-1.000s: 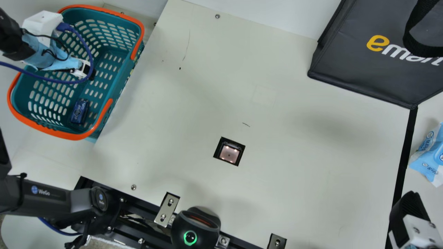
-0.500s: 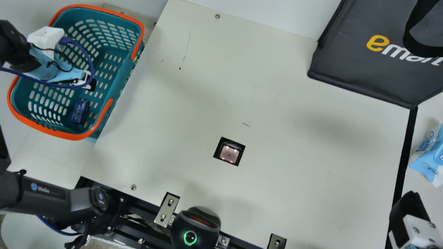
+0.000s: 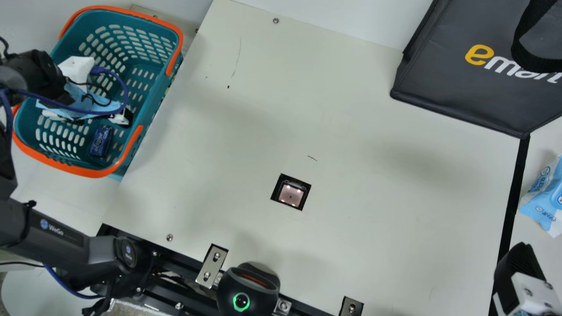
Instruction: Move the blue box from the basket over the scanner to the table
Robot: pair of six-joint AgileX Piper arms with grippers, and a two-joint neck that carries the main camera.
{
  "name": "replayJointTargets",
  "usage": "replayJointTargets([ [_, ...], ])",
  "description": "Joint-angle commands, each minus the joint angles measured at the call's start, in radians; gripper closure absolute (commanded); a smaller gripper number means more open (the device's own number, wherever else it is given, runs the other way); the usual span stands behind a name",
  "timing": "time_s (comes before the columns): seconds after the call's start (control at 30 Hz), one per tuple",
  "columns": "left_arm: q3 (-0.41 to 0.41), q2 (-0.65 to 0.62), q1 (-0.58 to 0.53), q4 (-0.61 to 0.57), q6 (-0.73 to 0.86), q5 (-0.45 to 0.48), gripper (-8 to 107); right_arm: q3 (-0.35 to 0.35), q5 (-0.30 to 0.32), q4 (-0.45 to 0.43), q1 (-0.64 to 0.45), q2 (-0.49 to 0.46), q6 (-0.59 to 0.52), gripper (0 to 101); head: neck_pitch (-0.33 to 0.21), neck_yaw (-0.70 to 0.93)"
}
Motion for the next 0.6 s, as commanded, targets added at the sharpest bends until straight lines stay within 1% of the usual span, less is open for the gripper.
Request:
replayJointTargets([
  [0.0, 0.015, 0.014, -0.002, 0.009, -0.012, -0.025, 9, 0.000, 0.000, 0.000, 0.000, 0.000, 0.000, 6, -0.030, 0.002],
  [0.27, 0.055, 0.066, -0.012, 0.053, -0.054, -0.093, 9, 0.000, 0.000, 0.000, 0.000, 0.000, 0.000, 6, -0.030, 0.002],
  [0.57, 0.076, 0.108, -0.011, 0.093, -0.082, -0.141, 9, 0.000, 0.000, 0.000, 0.000, 0.000, 0.000, 6, -0.030, 0.002],
])
